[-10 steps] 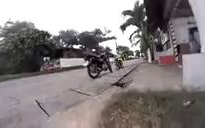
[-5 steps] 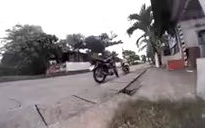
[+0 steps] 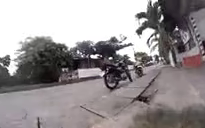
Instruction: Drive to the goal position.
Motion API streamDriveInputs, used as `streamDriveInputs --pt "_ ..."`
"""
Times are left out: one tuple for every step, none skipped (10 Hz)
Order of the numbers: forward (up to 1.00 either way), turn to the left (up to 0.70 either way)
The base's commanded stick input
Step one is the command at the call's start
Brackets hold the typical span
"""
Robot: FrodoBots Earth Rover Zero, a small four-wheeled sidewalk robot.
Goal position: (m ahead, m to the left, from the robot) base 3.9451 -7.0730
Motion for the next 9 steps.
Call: streamDriveInputs --pt "0.70 0.00" --pt "0.00 0.00" --pt "0.00 0.00" --pt "0.00 0.00" --pt "0.00 0.00" --pt "0.00 0.00" --pt "0.00 0.00" --pt "0.00 0.00" --pt "0.00 0.00"
